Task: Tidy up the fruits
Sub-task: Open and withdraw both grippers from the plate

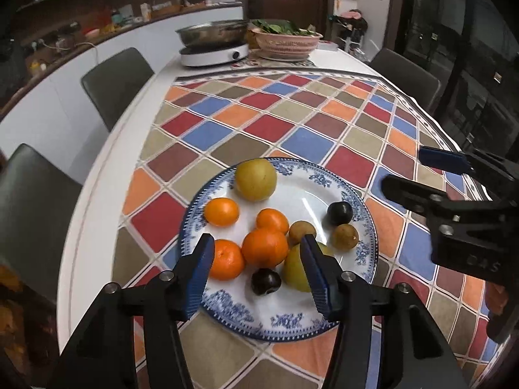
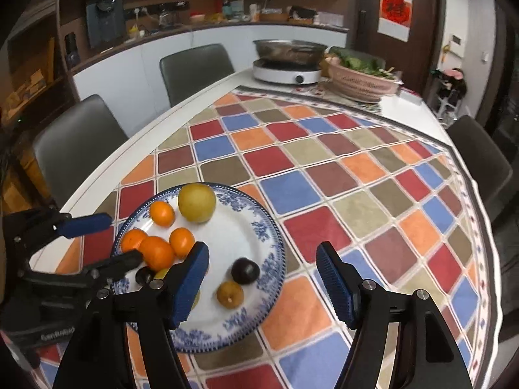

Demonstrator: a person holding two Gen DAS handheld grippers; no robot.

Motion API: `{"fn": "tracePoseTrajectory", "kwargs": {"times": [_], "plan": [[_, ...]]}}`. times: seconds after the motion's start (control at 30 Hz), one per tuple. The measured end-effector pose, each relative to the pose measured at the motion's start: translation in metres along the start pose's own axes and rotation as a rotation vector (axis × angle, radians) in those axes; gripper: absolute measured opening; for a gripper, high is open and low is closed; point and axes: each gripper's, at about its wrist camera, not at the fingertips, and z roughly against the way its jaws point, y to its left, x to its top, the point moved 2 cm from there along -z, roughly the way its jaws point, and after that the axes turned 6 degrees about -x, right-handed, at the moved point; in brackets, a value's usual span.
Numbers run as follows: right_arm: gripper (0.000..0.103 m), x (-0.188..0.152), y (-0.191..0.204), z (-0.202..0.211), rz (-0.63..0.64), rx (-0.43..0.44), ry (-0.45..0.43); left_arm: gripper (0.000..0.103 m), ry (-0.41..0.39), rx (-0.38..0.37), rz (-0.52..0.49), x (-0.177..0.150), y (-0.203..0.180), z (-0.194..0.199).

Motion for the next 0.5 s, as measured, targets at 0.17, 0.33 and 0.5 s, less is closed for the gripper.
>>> {"fn": "tracePoseTrajectory", "kwargs": {"times": [0.17,0.33,0.5], "plan": [[0.077,-0.015,-0.003,0.030,-0.011,-0.039,-0.054,0.057,-0.036,0.028,0.024,-0.013,-0.009,0.026],[0.077,-0.035,-0.002,0.057,-0.032,-0.034,-0.070,0.066,-0.093,0.074,0.041,-0.029,-0.020,0.058],[0.077,-0.057,-0.004,0.089,-0.064,-0.086,-0.110,0.076,-0.171,0.130,0.069,-0.049,-0.027,0.092]]}}
